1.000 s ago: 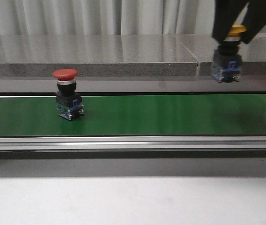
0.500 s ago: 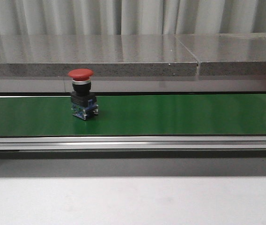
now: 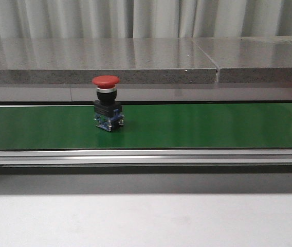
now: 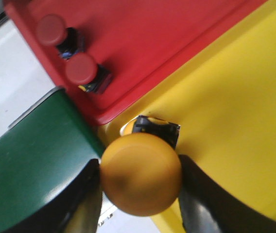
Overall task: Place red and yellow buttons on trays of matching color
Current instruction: 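Lower the yellow button into the yellow tray and open the right gripper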
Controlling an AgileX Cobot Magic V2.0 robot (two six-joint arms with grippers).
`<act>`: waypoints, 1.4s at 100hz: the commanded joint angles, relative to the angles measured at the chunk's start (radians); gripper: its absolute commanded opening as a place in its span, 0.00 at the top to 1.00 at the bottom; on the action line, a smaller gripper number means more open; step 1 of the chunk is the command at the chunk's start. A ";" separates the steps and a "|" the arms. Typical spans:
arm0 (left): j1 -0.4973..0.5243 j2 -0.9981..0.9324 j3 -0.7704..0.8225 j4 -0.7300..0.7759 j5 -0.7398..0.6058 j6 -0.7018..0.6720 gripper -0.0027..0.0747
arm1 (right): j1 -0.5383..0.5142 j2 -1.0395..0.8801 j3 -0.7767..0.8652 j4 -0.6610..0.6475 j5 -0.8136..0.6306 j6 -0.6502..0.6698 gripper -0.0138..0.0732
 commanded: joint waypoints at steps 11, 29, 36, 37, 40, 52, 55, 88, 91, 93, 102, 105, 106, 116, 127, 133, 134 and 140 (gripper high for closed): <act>-0.008 0.008 -0.023 -0.007 -0.069 -0.005 0.99 | -0.047 0.077 -0.023 0.001 -0.105 0.052 0.69; -0.008 0.008 -0.023 -0.007 -0.069 -0.005 0.99 | -0.052 0.179 -0.023 0.000 -0.177 0.084 0.69; -0.008 0.008 -0.023 -0.007 -0.069 -0.005 0.99 | -0.052 0.210 -0.023 -0.001 -0.202 0.096 0.69; -0.008 0.008 -0.023 -0.007 -0.069 -0.005 0.99 | -0.052 0.215 -0.023 -0.001 -0.207 0.096 0.69; -0.008 0.008 -0.023 -0.007 -0.069 -0.005 0.99 | -0.052 0.229 -0.023 -0.002 -0.215 0.096 0.69; -0.008 0.008 -0.023 -0.007 -0.069 -0.005 0.99 | -0.052 0.275 -0.023 -0.002 -0.226 0.097 0.69; -0.008 0.008 -0.023 -0.007 -0.069 -0.005 0.99 | -0.052 0.288 -0.023 -0.002 -0.225 0.098 0.69; -0.008 0.008 -0.023 -0.007 -0.069 -0.005 0.99 | -0.052 0.395 -0.023 -0.004 -0.212 0.098 0.69; -0.008 0.008 -0.023 -0.007 -0.069 -0.005 0.99 | -0.052 0.399 -0.023 -0.004 -0.210 0.098 0.69; -0.008 0.008 -0.023 -0.007 -0.069 -0.005 0.99 | -0.052 0.403 -0.023 -0.004 -0.206 0.098 0.69; -0.008 0.008 -0.023 -0.007 -0.069 -0.005 0.99 | -0.052 0.417 -0.023 -0.004 -0.189 0.098 0.68; -0.008 0.008 -0.023 -0.007 -0.069 -0.005 0.99 | -0.052 0.418 -0.023 -0.004 -0.187 0.098 0.66; -0.008 0.008 -0.023 -0.007 -0.069 -0.005 0.99 | -0.052 0.419 -0.023 -0.004 -0.186 0.098 0.65; -0.008 0.008 -0.023 -0.007 -0.069 -0.005 0.99 | -0.052 0.420 -0.023 -0.004 -0.188 0.098 0.46; -0.008 0.008 -0.023 -0.007 -0.069 -0.005 0.99 | -0.052 0.420 -0.023 -0.004 -0.186 0.098 0.26; -0.008 0.008 -0.023 -0.007 -0.069 -0.005 0.99 | -0.052 0.420 -0.023 -0.004 -0.187 0.098 0.22; -0.008 0.008 -0.023 -0.007 -0.069 -0.005 0.99 | -0.052 0.420 -0.023 -0.004 -0.187 0.098 0.22; -0.008 0.008 -0.023 -0.007 -0.069 -0.005 0.99 | -0.052 0.416 -0.023 -0.004 -0.187 0.098 0.22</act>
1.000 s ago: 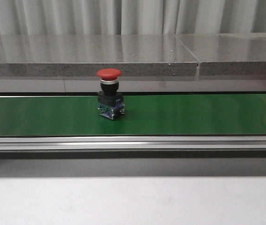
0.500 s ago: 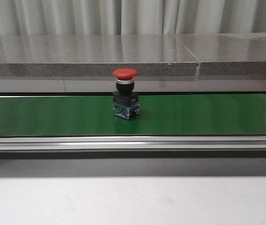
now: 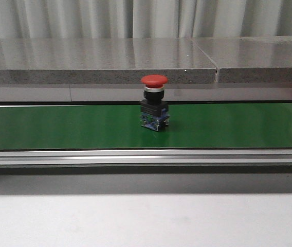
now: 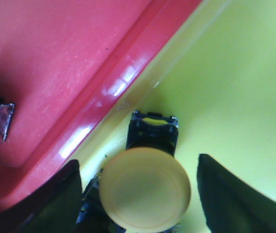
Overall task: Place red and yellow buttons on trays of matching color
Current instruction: 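Lower the yellow button into the yellow tray and open the right gripper, then grasp the red button at the belt's far end with the right gripper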
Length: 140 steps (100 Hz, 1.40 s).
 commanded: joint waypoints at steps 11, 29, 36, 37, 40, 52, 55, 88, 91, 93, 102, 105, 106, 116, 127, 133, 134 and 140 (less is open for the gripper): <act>-0.008 0.008 -0.023 -0.007 -0.069 -0.005 0.99 | -0.007 -0.076 -0.023 -0.005 -0.017 0.001 0.22; -0.008 0.008 -0.023 -0.007 -0.069 -0.005 0.99 | -0.007 -0.144 -0.023 -0.013 -0.007 0.000 0.22; -0.008 0.008 -0.023 -0.007 -0.069 -0.005 0.99 | -0.003 -0.179 -0.023 -0.013 -0.001 0.000 0.22; -0.008 0.008 -0.023 -0.007 -0.069 -0.005 0.99 | -0.002 -0.188 -0.023 -0.013 -0.001 -0.001 0.22; -0.008 0.008 -0.023 -0.007 -0.069 -0.005 0.99 | 0.000 -0.208 -0.023 -0.017 0.000 -0.006 0.22; -0.008 0.008 -0.023 -0.007 -0.069 -0.005 0.99 | 0.015 -0.280 -0.023 -0.020 0.015 -0.010 0.22; -0.008 0.008 -0.023 -0.007 -0.069 -0.005 0.99 | 0.022 -0.299 -0.023 -0.021 0.017 -0.013 0.22; -0.008 0.008 -0.023 -0.007 -0.069 -0.005 0.99 | 0.202 -0.531 -0.023 -0.039 0.040 -0.115 0.22; -0.008 0.008 -0.023 -0.007 -0.069 -0.005 0.99 | 0.221 -0.547 -0.023 -0.045 0.045 -0.115 0.22; -0.008 0.008 -0.023 -0.007 -0.069 -0.005 0.99 | 0.236 -0.558 -0.023 -0.051 0.050 -0.115 0.22; -0.008 0.008 -0.023 -0.007 -0.069 -0.005 0.99 | 0.298 -0.601 -0.023 -0.067 0.073 -0.115 0.22; -0.008 0.008 -0.023 -0.007 -0.069 -0.005 0.99 | 0.317 -0.612 -0.023 -0.067 0.078 -0.120 0.22; -0.008 0.008 -0.023 -0.007 -0.069 -0.005 0.99 | 0.327 -0.617 -0.023 -0.067 0.079 -0.125 0.22; -0.008 0.008 -0.023 -0.007 -0.069 -0.005 0.99 | 0.394 -0.646 -0.023 -0.067 0.110 -0.157 0.22; -0.008 0.008 -0.023 -0.007 -0.069 -0.005 0.99 | 0.472 -0.657 -0.023 -0.067 0.149 -0.157 0.22; -0.008 0.008 -0.023 -0.007 -0.069 -0.005 0.99 | 0.512 -0.657 -0.023 -0.067 0.175 -0.168 0.22; -0.008 0.008 -0.023 -0.007 -0.069 -0.005 0.99 | 0.522 -0.657 -0.023 -0.067 0.182 -0.172 0.22; -0.008 0.008 -0.023 -0.007 -0.069 -0.005 0.99 | 0.562 -0.657 -0.023 -0.067 0.208 -0.191 0.22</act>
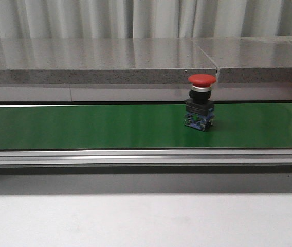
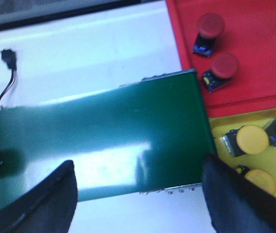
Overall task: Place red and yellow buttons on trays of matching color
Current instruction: 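Grasp the red button at the belt's far end with the right gripper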
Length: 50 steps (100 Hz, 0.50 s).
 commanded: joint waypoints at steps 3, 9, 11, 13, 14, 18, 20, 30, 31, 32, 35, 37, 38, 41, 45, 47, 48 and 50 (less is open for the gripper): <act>-0.008 0.008 -0.023 -0.007 -0.069 -0.005 0.99 | 0.074 -0.027 -0.023 -0.011 0.007 -0.039 0.22; -0.008 0.008 -0.023 -0.007 -0.069 -0.005 0.99 | 0.106 -0.024 -0.023 -0.011 0.018 -0.058 0.22; -0.008 0.008 -0.023 -0.007 -0.069 -0.005 0.99 | 0.119 -0.022 -0.023 -0.011 0.019 -0.067 0.22; -0.008 0.008 -0.023 -0.007 -0.069 -0.005 0.99 | 0.135 -0.018 -0.023 -0.011 0.019 -0.078 0.22; -0.008 0.008 -0.023 -0.007 -0.069 -0.005 0.99 | 0.138 -0.017 -0.023 -0.005 0.019 -0.080 0.22; -0.008 0.008 -0.023 -0.007 -0.069 -0.005 0.99 | 0.155 -0.010 -0.023 -0.002 0.019 -0.087 0.22; -0.008 0.008 -0.023 -0.007 -0.069 -0.005 0.99 | 0.169 -0.002 -0.023 0.002 0.021 -0.093 0.22; -0.008 0.008 -0.023 -0.007 -0.069 -0.005 0.99 | 0.207 0.038 -0.023 0.021 0.042 -0.139 0.22; -0.008 0.008 -0.023 -0.007 -0.069 -0.005 0.99 | 0.210 0.042 -0.023 0.023 0.044 -0.144 0.22; -0.008 0.008 -0.023 -0.007 -0.069 -0.005 0.99 | 0.212 0.046 -0.023 0.026 0.046 -0.149 0.22; -0.008 0.008 -0.023 -0.007 -0.069 -0.005 0.99 | 0.222 0.065 -0.023 0.038 0.051 -0.172 0.22; -0.008 0.008 -0.023 -0.007 -0.069 -0.005 0.99 | 0.229 0.073 -0.023 0.050 0.053 -0.192 0.22; -0.008 0.008 -0.023 -0.007 -0.069 -0.005 0.99 | 0.233 0.081 -0.023 0.059 0.054 -0.208 0.22; -0.008 0.008 -0.023 -0.007 -0.069 -0.005 0.99 | 0.241 0.097 -0.023 0.081 0.054 -0.242 0.22; -0.008 0.008 -0.023 -0.007 -0.069 -0.005 0.99 | 0.255 0.120 -0.023 0.121 0.052 -0.309 0.22; -0.008 0.008 -0.023 -0.007 -0.069 -0.005 0.99 | 0.261 0.132 -0.023 0.140 0.051 -0.332 0.22; -0.008 0.008 -0.023 -0.007 -0.069 -0.005 0.99 | 0.263 0.136 -0.023 0.146 0.051 -0.354 0.22; -0.008 0.008 -0.023 -0.007 -0.069 -0.005 0.99 | 0.268 0.148 -0.023 0.164 0.051 -0.388 0.22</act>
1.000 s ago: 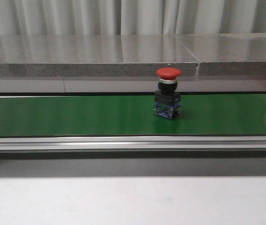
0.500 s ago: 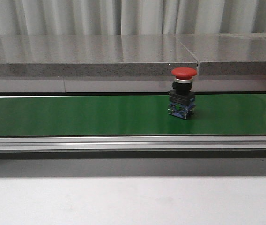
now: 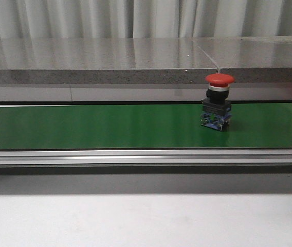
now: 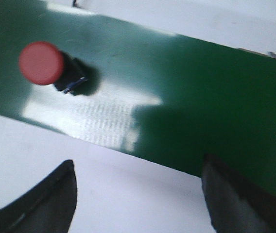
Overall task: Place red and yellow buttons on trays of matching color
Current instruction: 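Grasp the red button at the belt's far end with the right gripper, then lower the red button into the red tray and open the right gripper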
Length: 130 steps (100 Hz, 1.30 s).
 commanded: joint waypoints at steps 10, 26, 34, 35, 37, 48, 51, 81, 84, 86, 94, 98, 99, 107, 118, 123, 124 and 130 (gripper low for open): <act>-0.008 0.008 -0.023 -0.007 -0.069 -0.005 0.99 | 0.037 0.067 -0.023 0.153 -0.025 -0.272 0.22; -0.008 0.008 -0.023 -0.007 -0.069 -0.005 0.99 | 0.038 0.149 -0.023 0.200 -0.066 -0.322 0.22; -0.008 0.008 -0.023 -0.007 -0.069 -0.005 0.99 | 0.038 0.180 -0.023 0.201 -0.099 -0.323 0.22; -0.008 0.008 -0.023 -0.007 -0.069 -0.005 0.99 | 0.038 0.183 -0.023 0.201 -0.105 -0.323 0.22; -0.008 0.008 -0.023 -0.007 -0.069 -0.005 0.99 | 0.038 0.190 -0.024 0.201 -0.114 -0.324 0.22; -0.008 0.008 -0.023 -0.007 -0.069 -0.005 0.99 | 0.038 0.213 -0.024 0.201 -0.168 -0.330 0.22; -0.008 0.008 -0.023 -0.007 -0.069 -0.005 0.99 | 0.038 0.220 -0.024 0.199 -0.186 -0.331 0.22; -0.008 0.008 -0.023 -0.007 -0.069 -0.005 0.99 | 0.038 0.280 -0.024 0.191 -0.240 -0.338 0.40; -0.008 0.008 -0.023 -0.007 -0.069 -0.005 0.99 | 0.038 0.282 -0.024 0.191 -0.246 -0.338 0.46; -0.008 0.008 -0.023 -0.007 -0.069 -0.005 0.99 | 0.038 0.283 -0.024 0.191 -0.248 -0.338 0.50; -0.008 0.008 -0.023 -0.007 -0.069 -0.005 0.99 | 0.038 0.281 -0.024 0.191 -0.258 -0.338 0.61; -0.008 0.008 -0.023 -0.007 -0.069 -0.005 0.99 | 0.038 0.276 -0.024 0.191 -0.260 -0.338 0.64; -0.008 0.008 -0.023 -0.007 -0.069 -0.005 0.99 | 0.037 0.275 -0.024 0.191 -0.261 -0.338 0.64; -0.008 0.008 -0.023 -0.007 -0.069 -0.005 0.99 | 0.033 0.253 -0.024 0.191 -0.271 -0.338 0.65; -0.008 0.008 -0.023 -0.007 -0.069 -0.005 0.99 | -0.003 0.203 -0.024 0.191 -0.298 -0.337 0.65; -0.008 0.008 -0.023 -0.007 -0.069 -0.005 0.99 | -0.041 0.171 -0.024 0.191 -0.311 -0.337 0.65; -0.008 0.008 -0.023 -0.007 -0.069 -0.005 0.99 | -0.046 0.167 -0.024 0.191 -0.315 -0.336 0.65; -0.008 0.008 -0.023 -0.007 -0.069 -0.005 0.99 | -0.099 0.133 -0.024 0.191 -0.333 -0.325 0.65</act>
